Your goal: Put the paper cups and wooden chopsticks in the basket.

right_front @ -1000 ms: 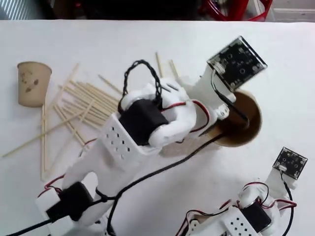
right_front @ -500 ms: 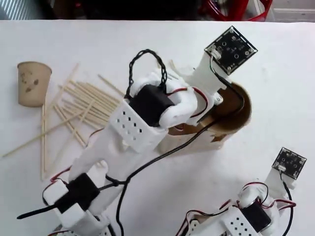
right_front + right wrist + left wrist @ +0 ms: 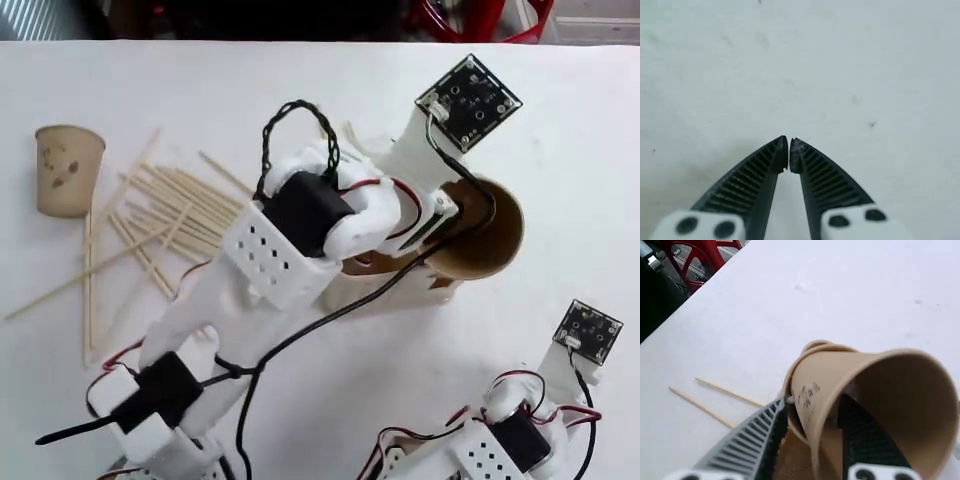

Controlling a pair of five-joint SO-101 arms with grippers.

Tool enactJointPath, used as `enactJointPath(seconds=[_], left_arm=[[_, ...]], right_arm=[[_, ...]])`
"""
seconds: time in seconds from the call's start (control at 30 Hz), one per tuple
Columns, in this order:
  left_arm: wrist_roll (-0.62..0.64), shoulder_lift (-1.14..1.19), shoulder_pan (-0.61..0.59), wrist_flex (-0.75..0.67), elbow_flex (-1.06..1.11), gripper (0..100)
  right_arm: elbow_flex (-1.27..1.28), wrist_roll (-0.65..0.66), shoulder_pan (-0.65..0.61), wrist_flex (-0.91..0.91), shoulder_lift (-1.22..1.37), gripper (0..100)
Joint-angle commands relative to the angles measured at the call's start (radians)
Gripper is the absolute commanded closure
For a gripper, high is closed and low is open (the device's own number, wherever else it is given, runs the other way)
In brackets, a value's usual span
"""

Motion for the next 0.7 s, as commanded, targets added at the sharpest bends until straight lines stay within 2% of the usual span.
enactJointPath(seconds=[0.0,0.1,0.43,0.67], left_arm=[[-0.052,-0.012,-0.002,-0.097,-0.015,82],[-0.109,-0.012,-0.002,-0.14,-0.014,82],[-0.11,-0.016,-0.001,-0.18,-0.005,82],[-0.107,0.001,0.007,-0.146,-0.005,82]], right_arm=[[-0.008,-0.002,-0.005,-0.021,-0.01,97.8],[-0.008,-0.002,-0.005,-0.021,-0.01,97.8],[-0.008,-0.002,-0.005,-0.021,-0.01,97.8],[-0.008,-0.002,-0.005,-0.019,-0.01,97.8]])
